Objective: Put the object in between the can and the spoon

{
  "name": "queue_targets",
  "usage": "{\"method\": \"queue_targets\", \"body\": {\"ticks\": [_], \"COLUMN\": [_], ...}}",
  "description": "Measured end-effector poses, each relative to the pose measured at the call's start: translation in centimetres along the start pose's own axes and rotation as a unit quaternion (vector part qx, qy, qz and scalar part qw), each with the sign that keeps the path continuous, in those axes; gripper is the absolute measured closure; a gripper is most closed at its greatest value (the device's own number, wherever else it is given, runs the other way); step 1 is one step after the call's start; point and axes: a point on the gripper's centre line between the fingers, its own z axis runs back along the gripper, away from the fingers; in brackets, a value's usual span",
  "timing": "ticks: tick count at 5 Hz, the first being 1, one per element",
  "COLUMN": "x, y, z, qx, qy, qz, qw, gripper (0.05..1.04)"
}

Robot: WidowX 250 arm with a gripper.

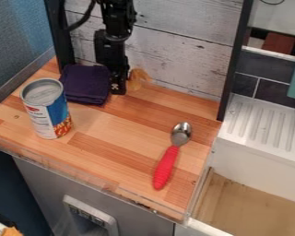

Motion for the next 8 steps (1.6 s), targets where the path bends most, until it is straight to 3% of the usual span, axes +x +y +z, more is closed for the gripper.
{"method": "queue_targets", "body": {"ticks": [2,4,8], "x": [1.8,2.9,2.6], "y": [4.5,10.0,13.8], "z": [3.7,2.2,-2.9], "qx": [-0.036,-0.030,0.004], "qy": [-0.015,-0.029,-0.053], "qz": [-0.023,-0.077,-0.171], "qw": [0.9990,0.9962,0.9839], "gripper": [0.542,0.542,0.542]}}
